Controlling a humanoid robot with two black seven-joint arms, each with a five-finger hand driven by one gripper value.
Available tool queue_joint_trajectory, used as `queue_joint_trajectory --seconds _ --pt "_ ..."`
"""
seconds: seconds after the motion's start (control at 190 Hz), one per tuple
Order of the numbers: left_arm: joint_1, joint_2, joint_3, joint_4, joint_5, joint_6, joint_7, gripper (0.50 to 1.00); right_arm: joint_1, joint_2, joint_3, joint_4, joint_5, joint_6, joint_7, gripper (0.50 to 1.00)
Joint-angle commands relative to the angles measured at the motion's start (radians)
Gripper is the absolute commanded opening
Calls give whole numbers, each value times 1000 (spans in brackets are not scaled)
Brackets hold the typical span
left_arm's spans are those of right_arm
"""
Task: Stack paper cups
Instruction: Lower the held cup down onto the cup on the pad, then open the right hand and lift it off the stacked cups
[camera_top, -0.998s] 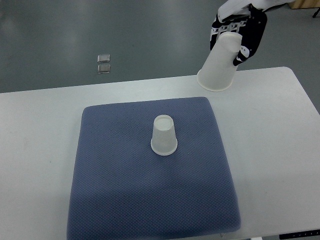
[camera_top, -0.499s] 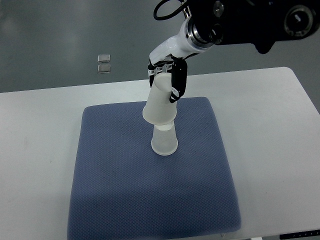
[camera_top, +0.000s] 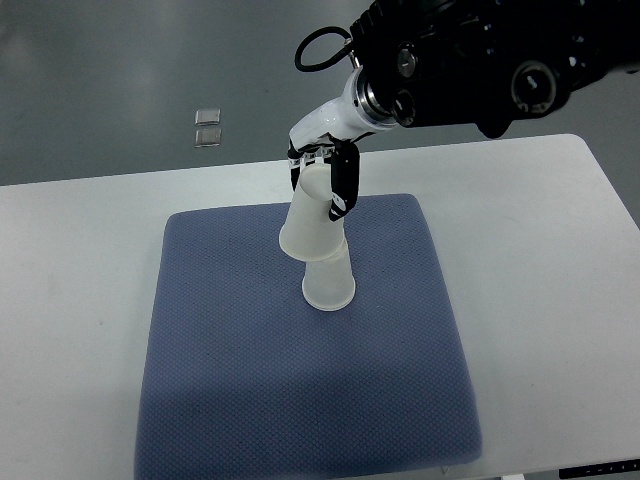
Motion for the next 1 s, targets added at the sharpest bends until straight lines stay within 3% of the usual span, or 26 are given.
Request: queue_joint_trajectory --seconds 0.0,0.415,0.993 --pt "1 0 0 0 0 0 0 1000 -15 1 -3 -2 -1 -7 -1 770" --pt "1 0 0 0 0 0 0 1000 -35 2 -17 -8 -6 -7 -3 823" --pt "0 0 0 0 0 0 0 1000 -52 2 -22 -9 -1 -27 -1 840"
